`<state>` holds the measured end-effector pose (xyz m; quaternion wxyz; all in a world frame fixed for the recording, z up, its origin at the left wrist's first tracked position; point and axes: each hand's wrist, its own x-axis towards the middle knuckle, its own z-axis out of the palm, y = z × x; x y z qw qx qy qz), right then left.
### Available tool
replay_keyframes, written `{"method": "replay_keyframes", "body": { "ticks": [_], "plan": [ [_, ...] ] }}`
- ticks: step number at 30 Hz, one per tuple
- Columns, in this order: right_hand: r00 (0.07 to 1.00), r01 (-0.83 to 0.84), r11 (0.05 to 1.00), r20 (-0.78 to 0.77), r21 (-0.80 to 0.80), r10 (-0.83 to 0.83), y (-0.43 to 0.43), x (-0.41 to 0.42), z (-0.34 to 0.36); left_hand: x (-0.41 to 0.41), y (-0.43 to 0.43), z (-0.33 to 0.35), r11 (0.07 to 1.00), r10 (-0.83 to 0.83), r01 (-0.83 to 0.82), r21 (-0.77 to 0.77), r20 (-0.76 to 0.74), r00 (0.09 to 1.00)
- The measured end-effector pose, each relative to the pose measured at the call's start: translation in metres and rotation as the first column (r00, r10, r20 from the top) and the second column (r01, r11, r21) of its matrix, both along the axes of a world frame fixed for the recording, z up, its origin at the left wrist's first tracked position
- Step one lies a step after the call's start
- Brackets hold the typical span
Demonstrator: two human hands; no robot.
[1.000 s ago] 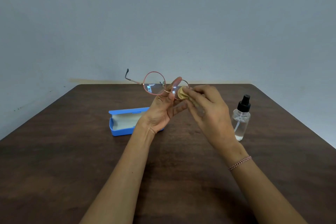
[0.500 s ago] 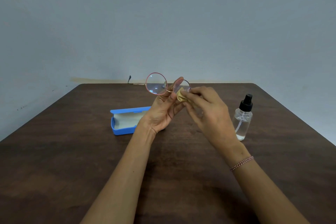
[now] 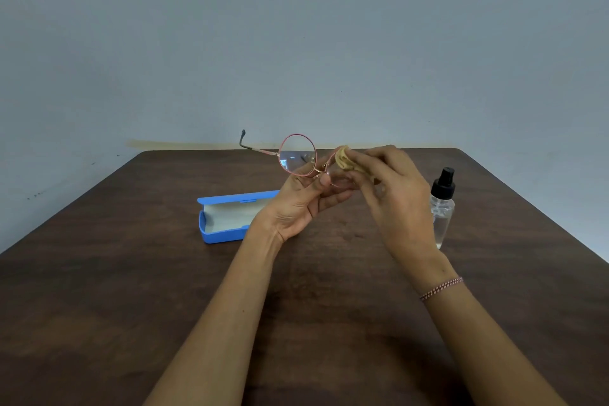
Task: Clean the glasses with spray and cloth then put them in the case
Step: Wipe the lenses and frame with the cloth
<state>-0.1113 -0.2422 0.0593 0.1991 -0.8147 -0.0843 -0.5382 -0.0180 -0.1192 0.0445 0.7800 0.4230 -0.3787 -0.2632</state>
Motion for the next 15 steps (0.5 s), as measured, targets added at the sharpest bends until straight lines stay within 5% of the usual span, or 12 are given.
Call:
{"method": "replay_keyframes", "body": {
  "ticks": [8,15],
  "plan": [
    [0.984,-0.174,0.984,-0.049,-0.046,0.172,0.0085,0.003,-0.0028,0.0046,0.0024,-0.0016,0.998,0.027,-0.03,-0.056,-0.053,0.998],
    [0.994,-0.075,0.992,-0.085,-0.103,0.067,0.0013,0.0034,-0.0009,0.0057,0.0001,-0.0035,0.998,0.037,-0.039,-0.043,-0.061,0.997]
  ]
}}
